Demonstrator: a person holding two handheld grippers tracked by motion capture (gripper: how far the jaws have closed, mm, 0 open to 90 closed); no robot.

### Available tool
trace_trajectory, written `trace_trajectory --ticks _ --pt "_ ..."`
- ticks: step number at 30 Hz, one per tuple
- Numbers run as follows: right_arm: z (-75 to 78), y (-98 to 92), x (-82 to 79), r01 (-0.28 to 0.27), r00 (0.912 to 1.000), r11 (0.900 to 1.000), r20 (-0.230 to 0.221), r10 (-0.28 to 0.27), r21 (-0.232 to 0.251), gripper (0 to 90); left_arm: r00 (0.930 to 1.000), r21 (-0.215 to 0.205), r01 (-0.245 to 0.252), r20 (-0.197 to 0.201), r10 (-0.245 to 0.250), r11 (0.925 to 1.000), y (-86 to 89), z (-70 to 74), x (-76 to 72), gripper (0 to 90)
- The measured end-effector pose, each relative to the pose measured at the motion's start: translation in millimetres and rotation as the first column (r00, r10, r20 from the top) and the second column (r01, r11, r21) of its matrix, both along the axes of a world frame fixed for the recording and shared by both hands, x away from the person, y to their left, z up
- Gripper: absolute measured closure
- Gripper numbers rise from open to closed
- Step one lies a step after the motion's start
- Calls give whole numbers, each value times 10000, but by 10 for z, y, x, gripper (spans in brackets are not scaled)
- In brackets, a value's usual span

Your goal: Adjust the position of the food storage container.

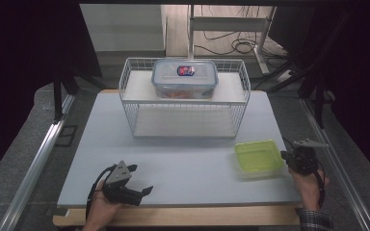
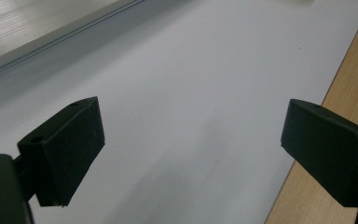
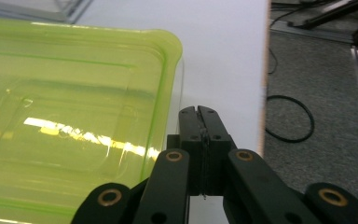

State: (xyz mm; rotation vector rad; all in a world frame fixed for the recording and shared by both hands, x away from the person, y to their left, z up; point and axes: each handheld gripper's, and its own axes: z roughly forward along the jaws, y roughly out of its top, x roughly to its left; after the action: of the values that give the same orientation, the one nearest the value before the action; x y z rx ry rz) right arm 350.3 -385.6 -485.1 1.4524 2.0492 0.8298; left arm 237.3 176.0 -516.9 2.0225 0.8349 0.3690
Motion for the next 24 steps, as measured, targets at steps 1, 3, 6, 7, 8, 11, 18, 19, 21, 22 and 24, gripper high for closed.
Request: trace_trajectory --ticks 1,3,6,7,8,11,18,19,21,22,24 --pt "0 28 -1 -87 10000 10000 -41 88 38 887 10000 17 1 9 -1 10000 -1 0 -2 61" --pt "0 83 -5 -278 9996 9996 -85 278 32 887 10000 34 16 8 -16 10000 -4 0 -5 61" --pt "1 169 -15 -546 9984 9985 -164 547 53 887 10000 61 19 -11 -19 10000 -3 -2 -4 61" --pt "1 197 -18 -645 9977 9979 -183 645 46 887 10000 56 20 -19 -20 10000 -2 -2 -4 61" --pt "0 227 -21 -720 9972 9974 -206 721 39 886 10000 38 19 -25 -19 10000 0 -2 -4 61" --pt "0 318 -30 -950 9951 9955 -276 952 54 887 10000 35 16 -31 -16 10000 1 -2 -5 61" --pt "-8 553 -43 -1600 9863 9869 -369 1606 190 887 10000 60 48 -41 -48 10000 -10 -5 -4 61" --pt "-8 587 -44 -1679 9850 9856 -375 1684 178 887 10000 67 49 -38 -49 10000 -12 -6 -4 61" --pt "-9 651 -45 -1819 9824 9831 -388 1826 215 887 10000 66 56 -38 -56 10000 -13 -6 -4 61" --pt "-8 679 -46 -1882 9811 9818 -411 1892 258 887 10000 66 54 -35 -54 10000 -13 -5 -4 61" --pt "-9 733 -47 -2004 9785 9791 -433 2017 339 888 10000 46 40 -40 -39 10000 -11 -6 -3 61"
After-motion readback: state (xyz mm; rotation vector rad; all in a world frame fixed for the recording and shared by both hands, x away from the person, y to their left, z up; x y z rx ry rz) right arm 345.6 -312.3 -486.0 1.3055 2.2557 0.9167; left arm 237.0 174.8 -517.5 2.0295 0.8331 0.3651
